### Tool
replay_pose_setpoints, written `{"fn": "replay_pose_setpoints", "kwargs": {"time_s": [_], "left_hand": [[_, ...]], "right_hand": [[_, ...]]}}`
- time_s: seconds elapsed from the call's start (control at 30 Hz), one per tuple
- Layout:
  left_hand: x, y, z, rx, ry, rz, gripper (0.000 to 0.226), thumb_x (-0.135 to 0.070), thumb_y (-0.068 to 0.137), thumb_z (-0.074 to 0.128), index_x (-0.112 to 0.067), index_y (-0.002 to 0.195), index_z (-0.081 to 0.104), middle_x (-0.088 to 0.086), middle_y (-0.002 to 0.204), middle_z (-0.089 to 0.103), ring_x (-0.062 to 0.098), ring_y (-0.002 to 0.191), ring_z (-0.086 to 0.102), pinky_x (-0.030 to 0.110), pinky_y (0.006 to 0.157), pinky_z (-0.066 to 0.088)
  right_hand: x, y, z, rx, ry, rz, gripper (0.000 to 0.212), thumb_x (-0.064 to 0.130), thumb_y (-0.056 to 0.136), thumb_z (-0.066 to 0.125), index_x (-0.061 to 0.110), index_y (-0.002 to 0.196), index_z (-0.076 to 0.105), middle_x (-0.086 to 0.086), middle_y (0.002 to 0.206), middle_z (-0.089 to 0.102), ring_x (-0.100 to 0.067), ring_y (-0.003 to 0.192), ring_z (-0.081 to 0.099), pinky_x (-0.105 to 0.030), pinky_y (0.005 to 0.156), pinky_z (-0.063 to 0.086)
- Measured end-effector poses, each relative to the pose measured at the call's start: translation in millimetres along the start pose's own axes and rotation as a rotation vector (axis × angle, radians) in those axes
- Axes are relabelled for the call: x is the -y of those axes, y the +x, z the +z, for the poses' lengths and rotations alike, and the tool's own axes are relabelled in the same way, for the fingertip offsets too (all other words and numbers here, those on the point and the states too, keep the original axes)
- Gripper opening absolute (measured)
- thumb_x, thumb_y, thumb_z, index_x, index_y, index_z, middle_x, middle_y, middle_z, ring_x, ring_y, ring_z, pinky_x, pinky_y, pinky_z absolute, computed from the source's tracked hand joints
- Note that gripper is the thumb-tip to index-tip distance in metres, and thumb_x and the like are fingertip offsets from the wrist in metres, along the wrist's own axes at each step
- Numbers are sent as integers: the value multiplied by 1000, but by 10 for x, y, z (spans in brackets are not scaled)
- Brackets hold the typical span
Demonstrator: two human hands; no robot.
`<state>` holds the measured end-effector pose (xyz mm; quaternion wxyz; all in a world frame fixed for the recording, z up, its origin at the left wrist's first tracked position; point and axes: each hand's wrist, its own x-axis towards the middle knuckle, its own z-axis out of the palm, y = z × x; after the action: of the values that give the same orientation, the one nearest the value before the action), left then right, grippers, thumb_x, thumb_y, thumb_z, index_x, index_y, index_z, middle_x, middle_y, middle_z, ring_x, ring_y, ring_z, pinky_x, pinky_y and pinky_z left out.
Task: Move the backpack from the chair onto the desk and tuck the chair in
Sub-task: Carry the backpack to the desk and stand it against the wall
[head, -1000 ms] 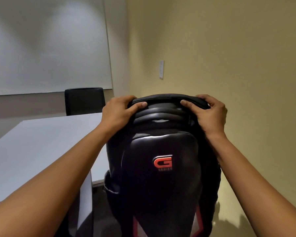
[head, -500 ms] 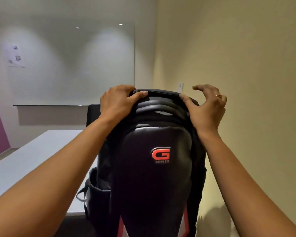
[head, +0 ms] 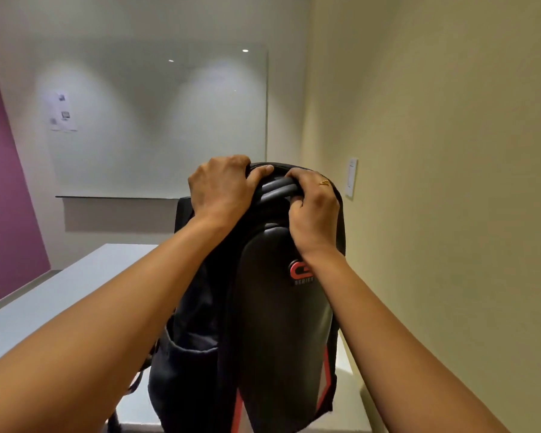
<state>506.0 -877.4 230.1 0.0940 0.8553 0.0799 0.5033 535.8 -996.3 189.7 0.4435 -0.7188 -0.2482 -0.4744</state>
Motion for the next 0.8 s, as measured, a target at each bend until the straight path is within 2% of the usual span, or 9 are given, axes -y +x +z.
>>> {"fn": "replay_pose_setpoints", "kwargs": {"time_s": [0.27,0.47,0.6,0.67,0.73,0.8], "left_hand": [[243,374,555,24,33,-40,47,-52,87,49,-9,73,63,8,64,48,25,62,44,33,55,31],[358,682,1027,253,48,4,45,-47,89,48,-6,85,65,10,73,57,28,67,49,35,59,35],[464,665,1310,379,-194,35,40,-40,94,41,-9,105,63,14,97,67,29,86,58,37,68,44],[504,604,1422,439,-363,26,38,-37,95,39,-12,115,58,15,108,65,30,99,58,40,81,47],[519,565,1538,472,-487,20,39,-35,96,38,-13,125,52,14,119,61,30,110,54,39,90,43],[500,536,1681,485,-552,43,41,-33,96,38,-12,130,46,13,125,58,28,115,51,35,93,40]], "right_hand": [[-443,333,731,-30,30,-12,36,-16,78,48,0,105,64,-19,104,68,-30,100,61,-29,93,42],[-951,491,1088,-45,80,55,36,-18,77,49,-1,103,66,-18,103,68,-28,99,61,-29,95,44],[-1316,560,1239,-16,125,147,38,-18,77,47,1,105,65,-17,106,67,-17,99,57,-21,93,42],[-1483,588,1310,-10,130,180,38,-17,78,46,2,105,65,-15,106,67,-14,98,55,-14,91,42],[-1664,641,1366,-8,131,197,41,-18,77,44,4,104,66,-13,105,67,-15,99,57,-9,90,40],[-1860,693,1406,-11,140,223,42,-19,76,44,6,103,66,-12,106,67,-19,101,59,-17,95,42]]}}
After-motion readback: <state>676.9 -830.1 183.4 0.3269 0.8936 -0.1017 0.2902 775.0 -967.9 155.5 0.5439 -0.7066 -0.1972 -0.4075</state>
